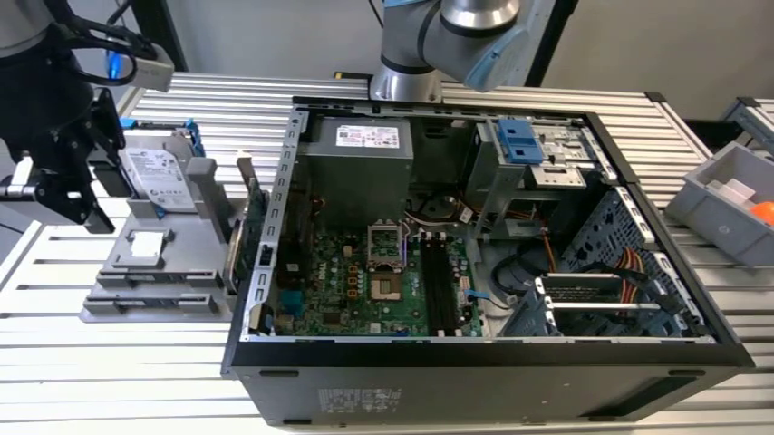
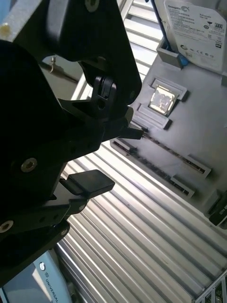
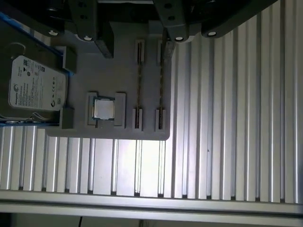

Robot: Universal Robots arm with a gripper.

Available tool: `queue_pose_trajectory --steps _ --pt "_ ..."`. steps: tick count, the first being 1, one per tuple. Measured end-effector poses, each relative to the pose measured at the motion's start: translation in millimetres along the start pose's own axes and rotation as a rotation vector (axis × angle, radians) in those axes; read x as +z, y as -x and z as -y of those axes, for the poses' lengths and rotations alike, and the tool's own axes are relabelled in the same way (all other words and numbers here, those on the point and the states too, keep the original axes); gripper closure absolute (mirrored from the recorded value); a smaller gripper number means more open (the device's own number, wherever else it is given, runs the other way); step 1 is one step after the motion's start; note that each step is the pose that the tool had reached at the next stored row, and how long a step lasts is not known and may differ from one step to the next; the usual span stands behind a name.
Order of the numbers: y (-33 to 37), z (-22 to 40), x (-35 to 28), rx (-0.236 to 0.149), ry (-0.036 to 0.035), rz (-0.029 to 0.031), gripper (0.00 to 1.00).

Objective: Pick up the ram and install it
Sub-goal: 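Pick up the ram and move it above insertion slot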

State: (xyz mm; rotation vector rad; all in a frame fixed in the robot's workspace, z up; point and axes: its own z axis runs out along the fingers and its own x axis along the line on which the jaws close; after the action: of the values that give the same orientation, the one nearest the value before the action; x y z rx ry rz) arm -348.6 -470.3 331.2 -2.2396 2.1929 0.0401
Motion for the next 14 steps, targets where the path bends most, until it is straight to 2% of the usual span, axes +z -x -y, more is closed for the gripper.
queue_pose_trajectory --steps 14 --pt "-0.3 0.1 8.4 0.000 0.0000 0.0000 0.00"
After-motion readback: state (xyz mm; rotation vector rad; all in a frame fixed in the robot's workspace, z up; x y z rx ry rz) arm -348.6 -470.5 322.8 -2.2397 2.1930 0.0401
